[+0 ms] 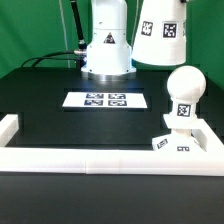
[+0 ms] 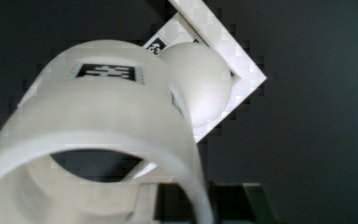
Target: Assemble lamp
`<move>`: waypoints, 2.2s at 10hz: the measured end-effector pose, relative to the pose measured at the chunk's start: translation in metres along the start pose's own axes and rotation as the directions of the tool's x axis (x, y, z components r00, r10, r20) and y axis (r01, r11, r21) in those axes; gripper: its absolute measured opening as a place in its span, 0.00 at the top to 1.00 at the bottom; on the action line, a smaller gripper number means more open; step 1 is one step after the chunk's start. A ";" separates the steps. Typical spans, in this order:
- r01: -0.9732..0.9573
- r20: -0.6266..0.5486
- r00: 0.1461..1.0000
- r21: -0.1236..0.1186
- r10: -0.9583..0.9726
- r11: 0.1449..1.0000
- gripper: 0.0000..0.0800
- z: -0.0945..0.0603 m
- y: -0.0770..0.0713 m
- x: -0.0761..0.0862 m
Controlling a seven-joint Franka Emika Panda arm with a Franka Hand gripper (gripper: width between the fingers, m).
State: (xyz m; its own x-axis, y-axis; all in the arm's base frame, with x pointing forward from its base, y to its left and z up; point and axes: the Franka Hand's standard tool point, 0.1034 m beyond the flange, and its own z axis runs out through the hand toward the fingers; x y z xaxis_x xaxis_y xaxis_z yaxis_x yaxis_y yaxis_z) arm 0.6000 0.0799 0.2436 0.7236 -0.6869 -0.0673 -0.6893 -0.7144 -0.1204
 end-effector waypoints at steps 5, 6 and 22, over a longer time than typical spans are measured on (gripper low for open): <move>-0.009 -0.029 1.000 0.017 0.010 1.000 0.94 0.000 -0.032 0.000; -0.004 -0.031 0.999 0.016 0.005 1.000 0.94 0.003 -0.035 -0.001; 0.025 -0.069 0.997 -0.039 -0.028 0.999 0.94 0.083 -0.036 -0.001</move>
Offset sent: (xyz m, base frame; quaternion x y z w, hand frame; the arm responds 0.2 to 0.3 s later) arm 0.0337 0.0294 0.0146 0.0249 0.0096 0.0417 0.9988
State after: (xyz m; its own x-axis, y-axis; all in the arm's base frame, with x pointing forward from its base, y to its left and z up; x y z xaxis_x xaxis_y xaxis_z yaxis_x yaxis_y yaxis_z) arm 0.6270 0.1169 0.1656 0.7384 -0.6744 0.0050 -0.6718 -0.7361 -0.0829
